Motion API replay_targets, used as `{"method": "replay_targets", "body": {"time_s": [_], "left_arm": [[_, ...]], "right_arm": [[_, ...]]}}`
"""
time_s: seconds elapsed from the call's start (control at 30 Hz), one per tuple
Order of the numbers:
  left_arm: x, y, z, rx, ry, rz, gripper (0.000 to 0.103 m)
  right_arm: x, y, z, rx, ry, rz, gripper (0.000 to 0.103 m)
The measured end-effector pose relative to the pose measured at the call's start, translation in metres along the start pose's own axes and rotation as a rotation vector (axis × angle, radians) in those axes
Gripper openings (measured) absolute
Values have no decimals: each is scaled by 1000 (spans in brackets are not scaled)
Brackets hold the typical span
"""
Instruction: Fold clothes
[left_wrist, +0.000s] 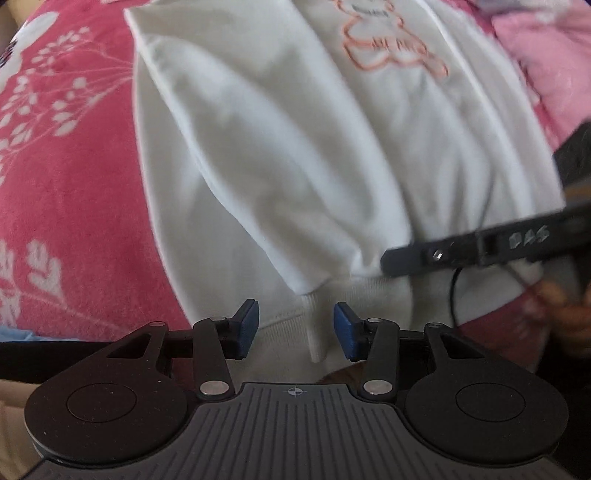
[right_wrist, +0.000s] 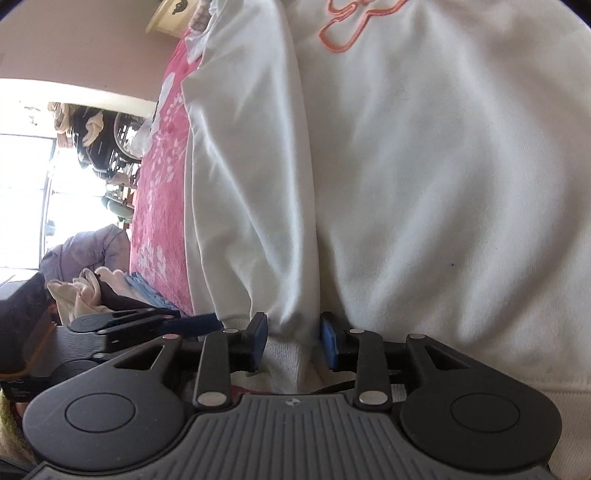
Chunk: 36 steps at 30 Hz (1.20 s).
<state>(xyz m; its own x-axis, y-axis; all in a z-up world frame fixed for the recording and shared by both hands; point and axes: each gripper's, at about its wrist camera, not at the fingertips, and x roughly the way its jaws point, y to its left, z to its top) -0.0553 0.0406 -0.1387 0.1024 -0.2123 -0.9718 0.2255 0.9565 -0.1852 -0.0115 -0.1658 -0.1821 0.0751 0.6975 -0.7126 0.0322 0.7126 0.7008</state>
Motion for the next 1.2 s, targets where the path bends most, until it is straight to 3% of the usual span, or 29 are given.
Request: {"method": "replay_targets", "body": {"time_s": [0.1, 0.23, 0.27, 0.47, 0.63, 1.03, 1.2], "left_arm": [[13, 0, -3, -8, 1, 0, 32], [17, 4, -7, -6, -28, -34, 6], [16, 6, -7, -14, -30, -46, 3], [-5, 13, -16, -13, -68, -36, 2], [-16, 23, -23, -15, -53, -10, 2], [2, 23, -31, -1, -14, 43, 2], [6, 23, -32, 29, 2, 62, 9]], "right_arm": [[1, 2, -1, -22, -3, -9, 29], [1, 6, -2, -45, -5, -16, 18], [-1, 8, -2, -60, -5, -14, 16], [-2, 23, -4, -122, 13, 17, 14], [7, 27, -5, -139, 41, 21, 14], [24, 29, -10, -172, 52, -53, 14], [7, 35, -15, -210, 8, -86, 32]]}}
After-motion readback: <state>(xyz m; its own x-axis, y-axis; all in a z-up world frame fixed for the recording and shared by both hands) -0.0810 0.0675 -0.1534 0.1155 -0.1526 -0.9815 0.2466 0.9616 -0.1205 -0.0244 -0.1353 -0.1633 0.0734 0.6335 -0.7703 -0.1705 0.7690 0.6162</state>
